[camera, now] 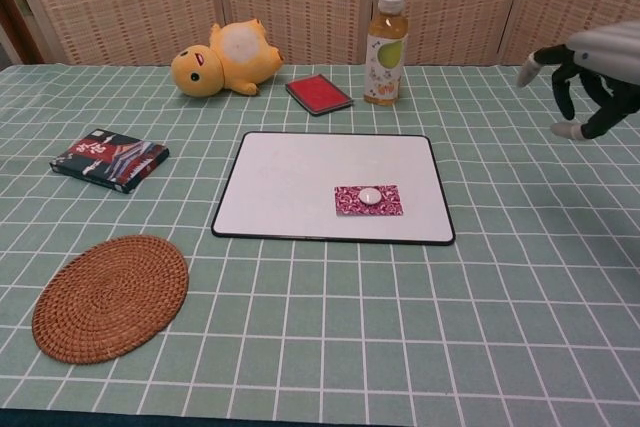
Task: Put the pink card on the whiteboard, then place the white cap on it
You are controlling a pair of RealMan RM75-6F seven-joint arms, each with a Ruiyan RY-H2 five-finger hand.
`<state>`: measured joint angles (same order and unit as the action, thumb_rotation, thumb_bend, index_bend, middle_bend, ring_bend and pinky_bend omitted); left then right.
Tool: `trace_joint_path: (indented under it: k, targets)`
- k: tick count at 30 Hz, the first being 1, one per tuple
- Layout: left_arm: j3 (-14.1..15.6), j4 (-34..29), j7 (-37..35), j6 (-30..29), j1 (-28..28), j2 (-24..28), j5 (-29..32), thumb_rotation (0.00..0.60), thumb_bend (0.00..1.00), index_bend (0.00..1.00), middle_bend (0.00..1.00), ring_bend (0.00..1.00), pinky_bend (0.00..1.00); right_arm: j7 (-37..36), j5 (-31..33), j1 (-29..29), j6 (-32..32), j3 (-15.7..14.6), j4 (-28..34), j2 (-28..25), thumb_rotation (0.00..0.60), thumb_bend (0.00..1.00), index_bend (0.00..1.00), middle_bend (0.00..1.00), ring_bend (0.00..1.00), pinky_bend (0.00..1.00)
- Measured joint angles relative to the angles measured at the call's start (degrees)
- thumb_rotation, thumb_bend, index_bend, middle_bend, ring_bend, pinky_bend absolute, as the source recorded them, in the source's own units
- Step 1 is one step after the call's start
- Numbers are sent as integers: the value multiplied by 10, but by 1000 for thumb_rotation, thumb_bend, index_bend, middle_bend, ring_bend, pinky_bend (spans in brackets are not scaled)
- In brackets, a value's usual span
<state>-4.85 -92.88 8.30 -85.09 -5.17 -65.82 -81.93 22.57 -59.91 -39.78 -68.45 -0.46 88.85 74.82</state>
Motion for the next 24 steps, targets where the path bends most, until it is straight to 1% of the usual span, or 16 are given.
trace_joint_path:
  k: [1,3,4,6,8,12,17,21,24]
  targets:
    - [-1,-1,2,-1,-1,-1,1,600,220,228,164,170,30,-11,-14,14,-14,-5,3,-9,600,330,224,499,609,849]
    - [-2,-3,4,-2,-2,-3,2,600,220,227,163,170,30,-36,-45,45,-46,-17,14,-33,600,330,224,468,550,752]
    - [-3,-4,5,-2,-2,-3,2,600,220,226,163,170,30,-48,-58,57,-58,-22,19,-45,600,330,224,457,530,720]
    - [-4,-5,8,-3,-3,-4,2,600,220,226,161,170,30,-71,-84,81,-78,-33,32,-72,600,331,224,431,452,595]
    - [-6,-7,11,-6,-4,-6,2,600,220,225,160,170,30,-85,-102,97,-89,-41,43,-94,600,330,224,418,399,511]
    - [-8,-10,16,-10,-5,-9,1,600,220,223,159,170,27,-99,-139,142,-138,-53,62,-123,600,330,224,415,389,500]
    - [-8,-19,20,-14,-5,-9,-1,600,220,222,159,170,27,-103,-175,200,-198,-61,71,-138,600,330,224,414,387,500]
    - [-9,-21,24,-11,-7,-9,2,600,220,222,159,170,27,-112,-197,237,-234,-58,68,-140,600,330,224,414,387,500]
    - [-10,-24,29,-9,-10,-10,2,600,220,221,159,170,27,-121,-205,256,-246,-53,61,-139,600,330,225,414,387,500]
